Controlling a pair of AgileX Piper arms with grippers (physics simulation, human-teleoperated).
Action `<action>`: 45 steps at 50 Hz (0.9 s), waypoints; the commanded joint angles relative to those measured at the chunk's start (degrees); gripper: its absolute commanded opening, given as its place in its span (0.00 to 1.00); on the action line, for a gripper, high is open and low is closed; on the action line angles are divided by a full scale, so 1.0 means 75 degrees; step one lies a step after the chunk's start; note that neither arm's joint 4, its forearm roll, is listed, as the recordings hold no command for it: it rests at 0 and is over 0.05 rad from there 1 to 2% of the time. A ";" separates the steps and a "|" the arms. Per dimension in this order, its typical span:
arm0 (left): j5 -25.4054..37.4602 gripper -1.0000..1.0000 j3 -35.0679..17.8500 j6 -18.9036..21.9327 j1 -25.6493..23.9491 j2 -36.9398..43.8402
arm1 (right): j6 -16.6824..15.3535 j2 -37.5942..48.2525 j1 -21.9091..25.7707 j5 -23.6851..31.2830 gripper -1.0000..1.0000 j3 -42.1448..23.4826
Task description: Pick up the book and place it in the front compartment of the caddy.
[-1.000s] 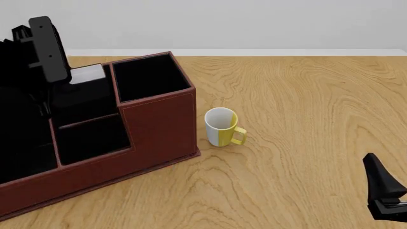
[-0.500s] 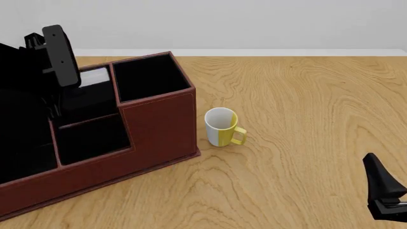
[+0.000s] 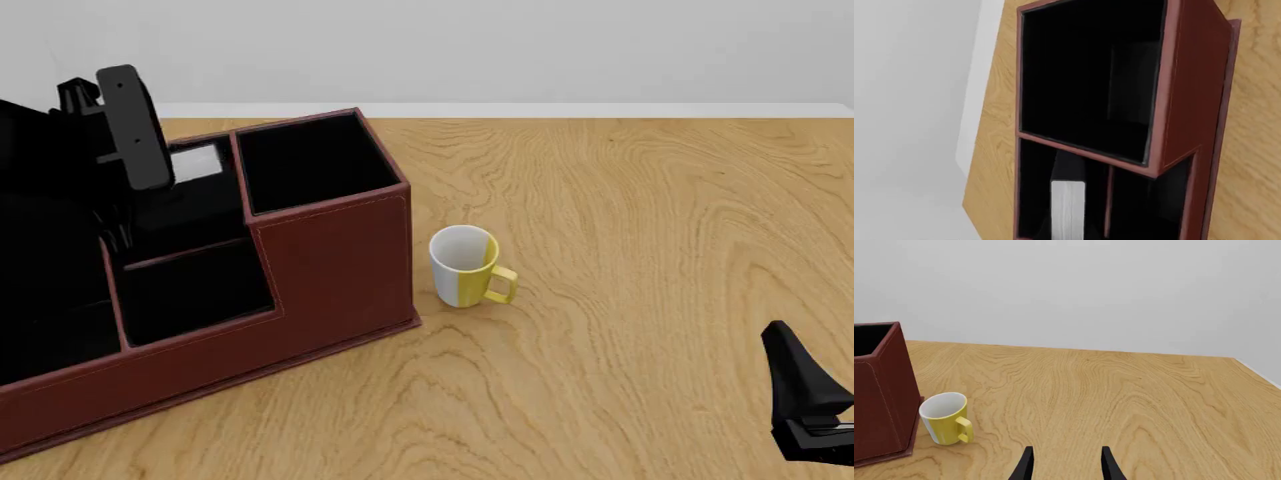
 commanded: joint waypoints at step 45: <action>-0.0887 0.00 0.0182 0.1463 0.0246 0.2300 | -0.0073 0.0219 0.0003 -0.0152 1.00 0.0004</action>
